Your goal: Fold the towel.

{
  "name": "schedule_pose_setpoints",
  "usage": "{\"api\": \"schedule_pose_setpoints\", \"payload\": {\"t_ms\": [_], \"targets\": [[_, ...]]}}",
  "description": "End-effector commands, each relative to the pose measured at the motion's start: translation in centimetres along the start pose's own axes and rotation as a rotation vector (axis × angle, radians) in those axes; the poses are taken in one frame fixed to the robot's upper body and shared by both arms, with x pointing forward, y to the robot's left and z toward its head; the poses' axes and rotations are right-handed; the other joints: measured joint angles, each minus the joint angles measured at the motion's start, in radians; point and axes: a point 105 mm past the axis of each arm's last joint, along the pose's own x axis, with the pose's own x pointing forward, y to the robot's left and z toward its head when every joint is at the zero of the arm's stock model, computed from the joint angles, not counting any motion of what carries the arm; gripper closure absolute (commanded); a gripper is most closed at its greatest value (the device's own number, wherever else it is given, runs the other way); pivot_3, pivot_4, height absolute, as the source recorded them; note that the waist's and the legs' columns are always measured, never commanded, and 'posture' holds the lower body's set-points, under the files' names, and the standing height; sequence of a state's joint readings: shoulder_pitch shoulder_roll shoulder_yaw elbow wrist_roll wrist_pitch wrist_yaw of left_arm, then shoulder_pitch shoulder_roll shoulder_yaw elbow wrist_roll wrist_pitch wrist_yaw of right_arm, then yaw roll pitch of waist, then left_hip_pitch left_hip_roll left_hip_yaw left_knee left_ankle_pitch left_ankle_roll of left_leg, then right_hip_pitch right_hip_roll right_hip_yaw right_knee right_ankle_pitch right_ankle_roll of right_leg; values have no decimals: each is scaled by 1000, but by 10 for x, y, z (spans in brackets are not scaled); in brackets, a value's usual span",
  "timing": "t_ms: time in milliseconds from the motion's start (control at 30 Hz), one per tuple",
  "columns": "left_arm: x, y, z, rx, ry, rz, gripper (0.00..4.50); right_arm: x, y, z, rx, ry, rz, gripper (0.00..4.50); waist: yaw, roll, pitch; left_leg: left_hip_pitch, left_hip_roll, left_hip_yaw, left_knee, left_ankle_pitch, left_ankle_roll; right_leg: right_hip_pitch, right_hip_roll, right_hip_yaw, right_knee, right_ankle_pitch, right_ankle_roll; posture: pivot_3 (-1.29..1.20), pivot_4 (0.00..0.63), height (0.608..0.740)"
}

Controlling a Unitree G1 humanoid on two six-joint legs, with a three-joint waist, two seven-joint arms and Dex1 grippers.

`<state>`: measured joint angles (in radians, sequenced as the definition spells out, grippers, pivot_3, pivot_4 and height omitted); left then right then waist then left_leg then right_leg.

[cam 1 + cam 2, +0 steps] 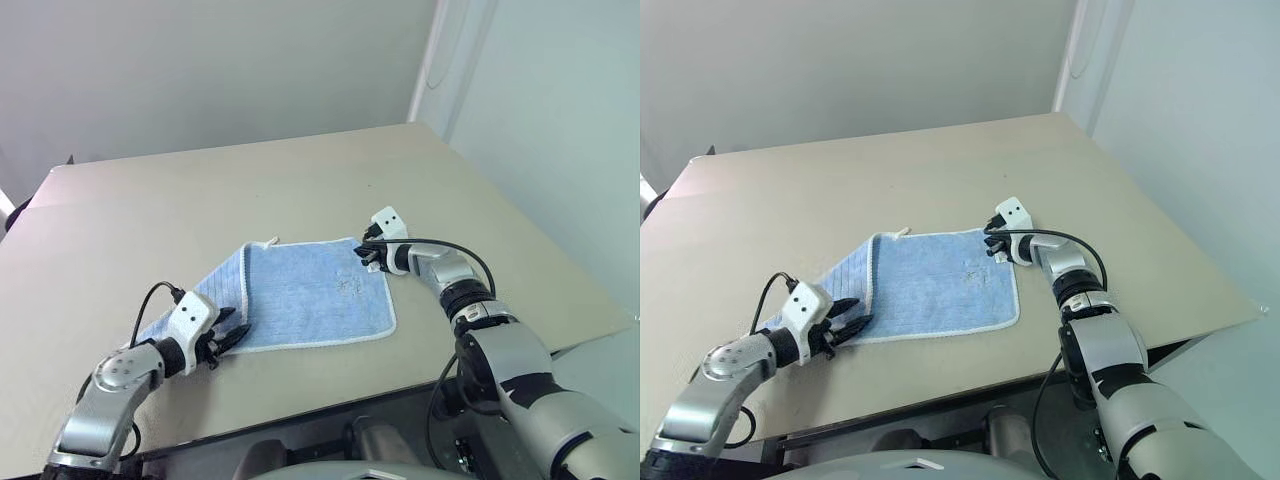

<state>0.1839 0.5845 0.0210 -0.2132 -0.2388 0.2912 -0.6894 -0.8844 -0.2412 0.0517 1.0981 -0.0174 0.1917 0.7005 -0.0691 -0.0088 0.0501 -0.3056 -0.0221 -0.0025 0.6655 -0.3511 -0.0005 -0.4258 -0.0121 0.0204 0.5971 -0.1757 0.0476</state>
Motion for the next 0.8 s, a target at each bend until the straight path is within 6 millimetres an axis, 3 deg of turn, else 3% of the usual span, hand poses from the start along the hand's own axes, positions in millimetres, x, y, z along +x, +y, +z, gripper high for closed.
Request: {"api": "schedule_pose_setpoints", "payload": {"t_ms": [33,233,333,500,700,800], "targets": [[0,5,9,50,-19,0,2098,-5,-10,-1,-4,6,-55,4476,0,0,0,0,0,0,0,0,0,0,0,0,0,0,0,0,0,740],[1,-1,18,-4,-68,-47,2098,-4,-11,2,-5,-2,-70,4476,0,0,0,0,0,0,1,0,0,0,-1,0,0,0,0,0,0,740],[-4,5,18,-35,-73,-32,2678,-3,-11,2,-4,-5,-72,4500,0,0,0,0,0,0,0,0,0,0,-1,0,0,0,0,0,0,740],[-10,10,21,-70,-84,-30,4470,-3,-11,1,0,-7,-77,4500,0,0,0,0,0,0,1,0,0,0,0,0,0,0,0,0,0,740],[-14,16,22,-69,-84,-20,4470,-4,-13,4,3,-19,-85,4500,0,0,0,0,0,0,0,0,0,0,0,0,-1,0,0,0,0,740],[-23,30,28,-87,-99,25,4470,-4,-14,7,3,-37,-87,4500,0,0,0,0,0,0,1,0,0,0,0,0,-1,0,0,0,0,740]]}}
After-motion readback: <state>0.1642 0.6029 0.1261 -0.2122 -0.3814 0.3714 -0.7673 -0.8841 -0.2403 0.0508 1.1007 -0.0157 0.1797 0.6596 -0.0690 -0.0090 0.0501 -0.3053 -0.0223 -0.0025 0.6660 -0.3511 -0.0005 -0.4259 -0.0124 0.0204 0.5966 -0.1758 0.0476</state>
